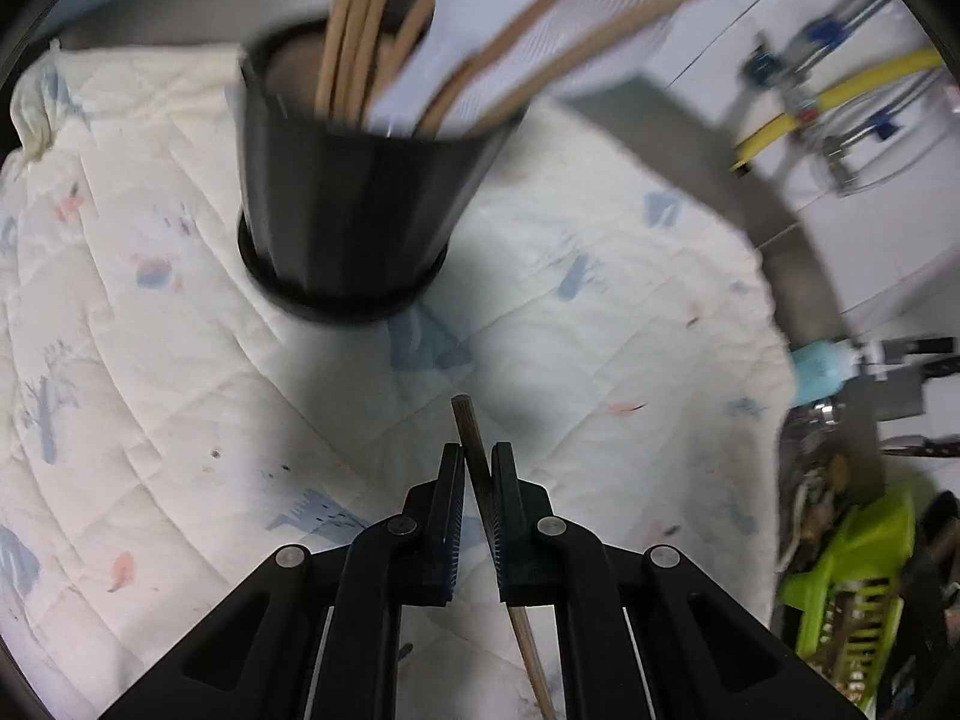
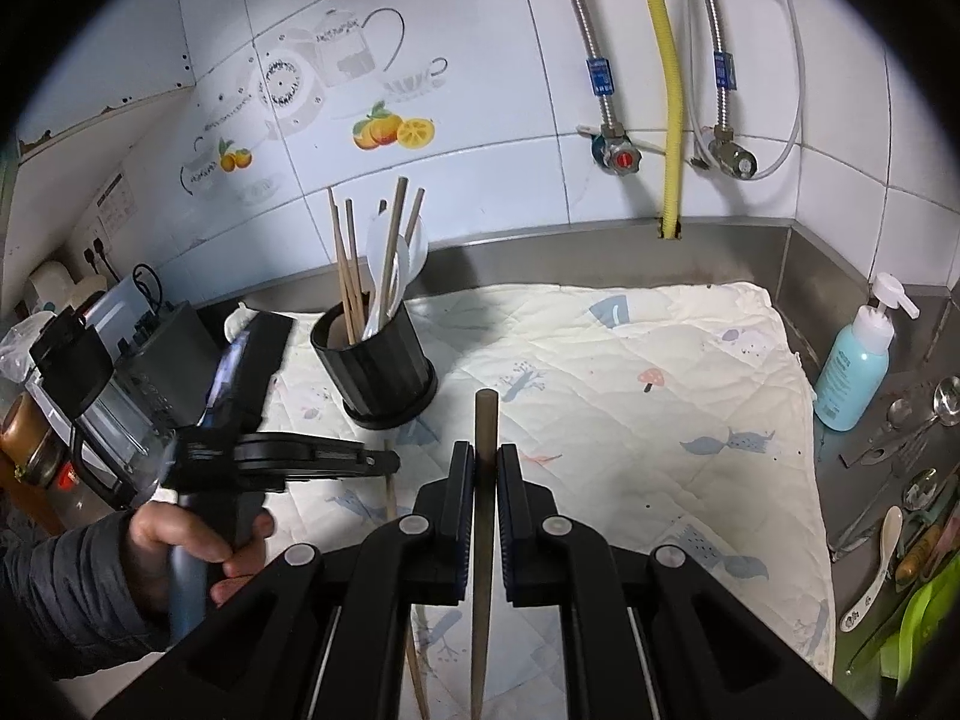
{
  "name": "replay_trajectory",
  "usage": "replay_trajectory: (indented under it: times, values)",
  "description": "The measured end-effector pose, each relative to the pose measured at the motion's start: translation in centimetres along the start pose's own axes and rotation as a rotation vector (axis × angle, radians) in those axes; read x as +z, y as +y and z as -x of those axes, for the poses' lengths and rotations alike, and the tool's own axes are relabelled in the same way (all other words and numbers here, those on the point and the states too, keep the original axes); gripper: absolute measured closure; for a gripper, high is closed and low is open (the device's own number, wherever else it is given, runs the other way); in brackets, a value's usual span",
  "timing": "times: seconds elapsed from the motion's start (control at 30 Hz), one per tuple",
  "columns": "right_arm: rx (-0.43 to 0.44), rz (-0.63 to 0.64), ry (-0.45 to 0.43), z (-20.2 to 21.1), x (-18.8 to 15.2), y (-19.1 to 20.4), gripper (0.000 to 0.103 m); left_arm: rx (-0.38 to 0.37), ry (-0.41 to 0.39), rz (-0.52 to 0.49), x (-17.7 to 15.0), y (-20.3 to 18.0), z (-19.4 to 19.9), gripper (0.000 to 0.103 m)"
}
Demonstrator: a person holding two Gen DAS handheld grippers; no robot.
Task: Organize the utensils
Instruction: 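Lift both held chopsticks upright and carry them above the holder, then lower the chopsticks into the holder and open both grippers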
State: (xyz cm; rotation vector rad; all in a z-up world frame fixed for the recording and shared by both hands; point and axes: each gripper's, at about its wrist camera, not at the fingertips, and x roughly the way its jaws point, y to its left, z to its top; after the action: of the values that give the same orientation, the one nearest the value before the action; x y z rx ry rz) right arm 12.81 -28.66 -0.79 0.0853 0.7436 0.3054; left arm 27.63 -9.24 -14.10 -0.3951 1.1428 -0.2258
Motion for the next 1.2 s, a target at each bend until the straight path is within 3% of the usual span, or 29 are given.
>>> replay_trajectory:
  times: [0.4,0.57,0.8,1.2]
  values:
    - [0.017,0.024,-0.066,1.4,1.6,1.8,0.094,-0.093,-0.226,-0.111,-0.2,0.3,12.8,0.096]
    - [0.035,0.023,-0.09,1.4,2.8,2.5,0.094,-0.096,-0.324,-0.146,0.9,-0.1,17.4,0.097]
    - [0.066,0.038,-0.133,1.0,5.6,4.1,0.094,-0.08,-0.48,-0.179,4.4,-0.5,23.3,0.097]
    - [0.096,0.058,-0.251,0.3,11.6,7.3,0.094,-0.058,-0.597,-0.194,11.6,0.7,27.3,0.097]
